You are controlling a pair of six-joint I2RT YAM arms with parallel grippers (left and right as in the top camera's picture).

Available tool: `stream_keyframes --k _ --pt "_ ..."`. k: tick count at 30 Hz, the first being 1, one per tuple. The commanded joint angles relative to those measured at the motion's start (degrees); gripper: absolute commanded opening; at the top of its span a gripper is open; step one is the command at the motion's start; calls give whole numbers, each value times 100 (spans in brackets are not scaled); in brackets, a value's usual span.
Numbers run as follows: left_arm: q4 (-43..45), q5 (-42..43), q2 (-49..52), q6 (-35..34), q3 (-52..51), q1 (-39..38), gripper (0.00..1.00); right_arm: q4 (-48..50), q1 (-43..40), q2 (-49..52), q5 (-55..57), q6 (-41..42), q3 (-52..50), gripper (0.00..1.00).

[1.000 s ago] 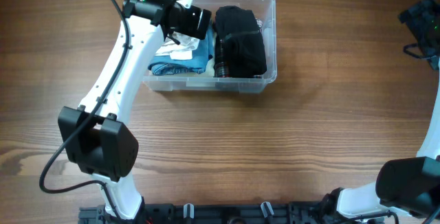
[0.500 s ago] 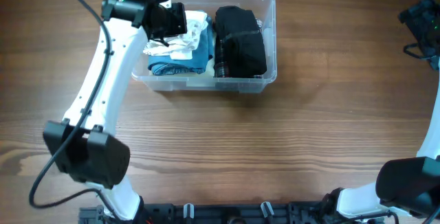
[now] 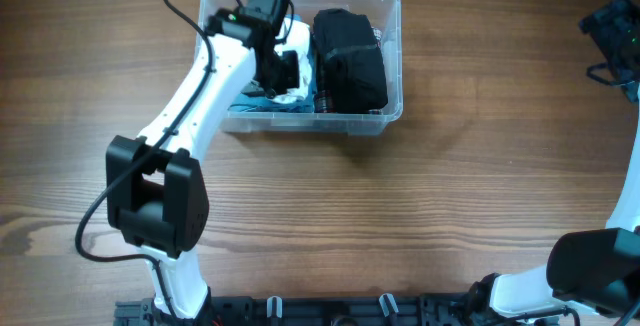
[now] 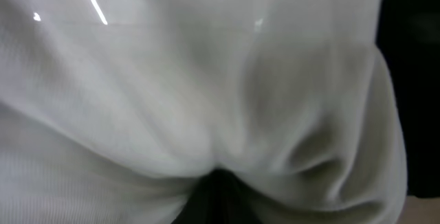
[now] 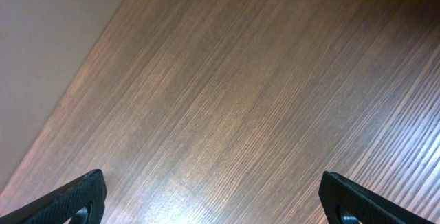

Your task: Pack container

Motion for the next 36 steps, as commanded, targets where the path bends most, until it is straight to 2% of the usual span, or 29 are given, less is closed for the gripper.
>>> stream_keyframes --k 1,9,17,18,20,21,22,27,32,36 --pt "374 201 94 -380 -772 -162 4 7 22 26 -11 90 -17 100" --pt "341 203 -273 -352 -726 323 4 7 22 26 -9 90 -17 100" --pt "341 201 -2020 -186 -210 433 4 7 22 24 -9 90 -17 100" --pt "343 201 -2284 -188 -210 428 14 7 22 26 -9 92 -17 100" --pt "341 203 -2693 -205 -210 428 41 7 22 26 -11 90 -17 100" --pt "341 203 -2992 -205 -210 428 73 7 22 26 -9 90 -17 100" --pt "337 203 -3134 -208 -210 428 100 7 22 24 -9 90 -17 100" --pt "0 101 -4054 -166 -212 435 100 7 22 26 -9 90 -17 100" --pt "-1156 -909 -5003 -162 -212 435 100 7 22 26 -9 87 -17 100" --pt "-1917 -1412 -5698 -157 -219 435 100 7 22 26 -9 87 -17 100"
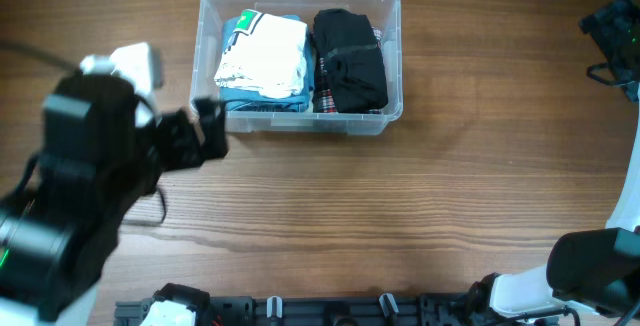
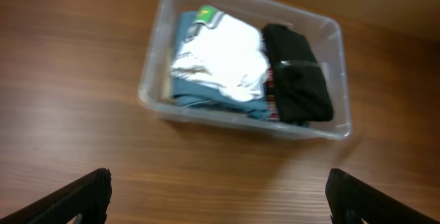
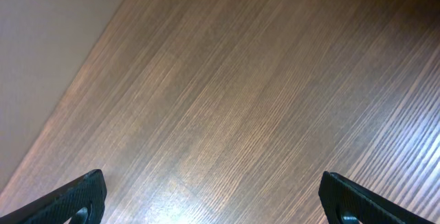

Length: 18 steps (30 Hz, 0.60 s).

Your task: Pack container

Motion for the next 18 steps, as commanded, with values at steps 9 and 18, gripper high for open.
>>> stream_keyframes --k 9,18 --pt "2472 332 -3303 730 -3316 1397 100 15 22 26 -11 90 -17 100" --pt "5895 883 -5254 772 -7222 1816 100 15 22 26 -11 90 -17 100"
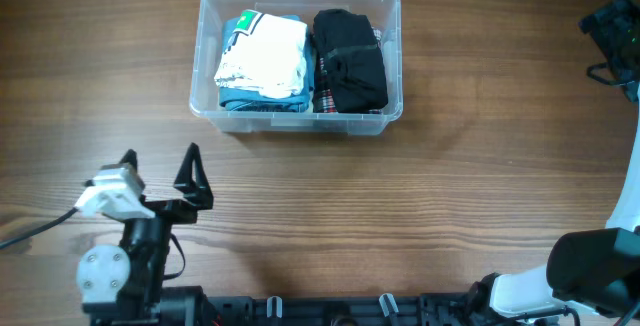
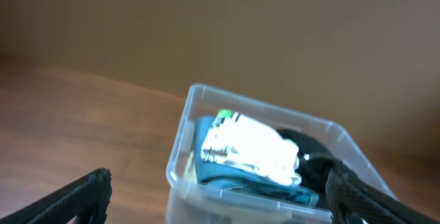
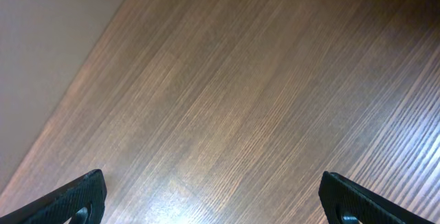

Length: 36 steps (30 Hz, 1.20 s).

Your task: Pack container

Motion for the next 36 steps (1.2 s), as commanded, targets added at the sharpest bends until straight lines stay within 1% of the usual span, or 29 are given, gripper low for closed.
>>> stream_keyframes --k 1,6,9,13,17,22,29,32,33,36 --pt "503 116 -354 120 -761 162 100 15 22 26 -9 87 -15 100" --pt "1331 120 -761 118 -1532 267 100 15 22 24 -9 87 -15 100" --pt "1641 125 -793 116 -1718 264 100 15 22 24 -9 87 -15 100" --pt "2428 168 -841 116 -2020 264 100 15 22 24 -9 87 -15 100" --pt "2470 184 -1154 118 -2035 264 100 15 22 26 -9 87 -15 100" --pt "2406 186 -1152 116 -2070 262 100 15 22 26 -9 87 -15 100" --pt "2356 461 -1152 114 -2741 264 100 15 22 26 -9 87 -15 100" --pt "2041 461 -1152 116 -2824 264 100 15 22 26 -9 87 -15 99" --pt "1797 459 -1152 116 -2824 264 100 15 22 26 -9 87 -15 100" --pt "1766 437 -1152 116 -2824 264 100 15 22 24 -9 85 -15 100"
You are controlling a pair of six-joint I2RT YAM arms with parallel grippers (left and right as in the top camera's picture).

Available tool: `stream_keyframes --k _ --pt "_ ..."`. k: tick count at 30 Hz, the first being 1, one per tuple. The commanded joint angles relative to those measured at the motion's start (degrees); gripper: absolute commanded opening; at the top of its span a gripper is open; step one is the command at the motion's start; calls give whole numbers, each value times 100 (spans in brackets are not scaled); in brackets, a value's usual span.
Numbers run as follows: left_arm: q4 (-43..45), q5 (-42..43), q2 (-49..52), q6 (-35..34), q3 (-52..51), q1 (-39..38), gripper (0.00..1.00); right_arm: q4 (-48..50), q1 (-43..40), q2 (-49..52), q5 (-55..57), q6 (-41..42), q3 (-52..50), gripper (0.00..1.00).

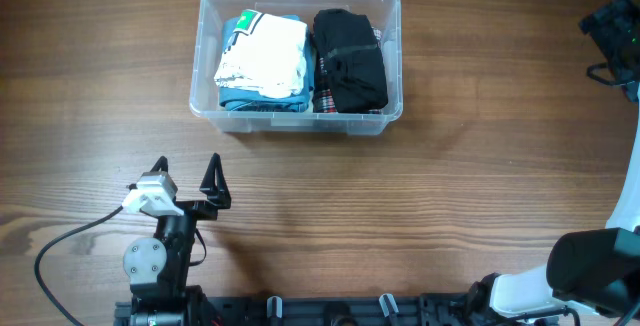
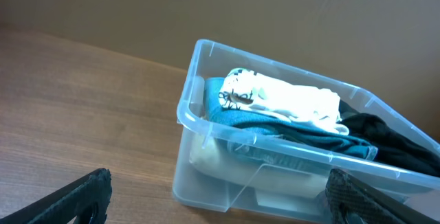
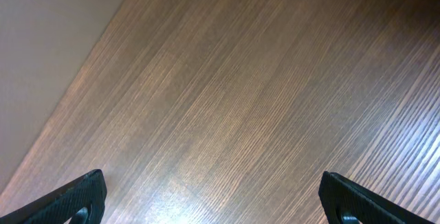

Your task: Pack container

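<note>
A clear plastic container (image 1: 395,61) stands on the wooden table at the back centre. Inside it, a white garment (image 1: 265,54) lies on folded blue clothes (image 1: 245,99) on the left, and a black garment (image 1: 350,61) fills the right. My left gripper (image 1: 187,176) is open and empty, low at the table's front left, well short of the container (image 2: 206,155). In its wrist view the white garment (image 2: 282,100) tops the blue pile. My right gripper (image 3: 213,200) is open over bare wood, its arm at the far right edge (image 1: 612,31).
A black rail (image 1: 320,311) with the arm bases runs along the front edge. A cable (image 1: 70,241) trails from the left arm at the front left. Bare wood surrounds the container.
My left gripper has come a little lower and nearer the front base, still open and facing the container. The container's contents and the right arm are unchanged.
At first my left gripper was down inside the container on the white garment. Then it was out, open, over the table left of the container, with the white garment lying on the blue pile. It has since stood at the front left. The right arm stayed still.
</note>
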Motion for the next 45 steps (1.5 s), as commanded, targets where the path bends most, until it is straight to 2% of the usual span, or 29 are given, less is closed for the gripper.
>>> stream_keyframes --k 1,19,23,26,28,29,31,32,34,37,41,45 --pt "-20 68 -63 118 -28 48 100 11 22 26 -9 87 -17 100" --pt "-20 68 -61 116 -28 48 100 7 155 -74 -9 87 -17 100" --pt "-20 66 -61 118 -28 48 100 11 846 -813 -9 90 -17 100" --pt "-20 68 -61 118 -28 48 100 11 1869 -1729 74 81 -37 100" --pt "-20 66 -61 116 -28 48 100 7 2194 -2275 297 83 -240 100" --pt "-20 68 -61 118 -28 48 100 17 2249 -2570 297 179 -472 100" --pt "-20 68 -61 118 -28 48 100 855 2258 -3412 409 337 -1528 100" --pt "-20 68 -61 118 -28 48 100 1585 2258 -3788 387 70 -2133 100" --pt "-20 68 -61 116 -28 48 100 3755 2258 -4835 -31 -911 -3998 100" --pt "-20 68 -61 116 -28 48 100 5390 2256 -5853 -363 -1123 -5858 100" --pt "-20 68 -61 116 -28 48 100 6669 2256 -7160 -509 -1196 -7858 100" --pt "-20 68 -61 118 -28 48 100 6959 2258 -8520 -627 -1757 -9368 100"
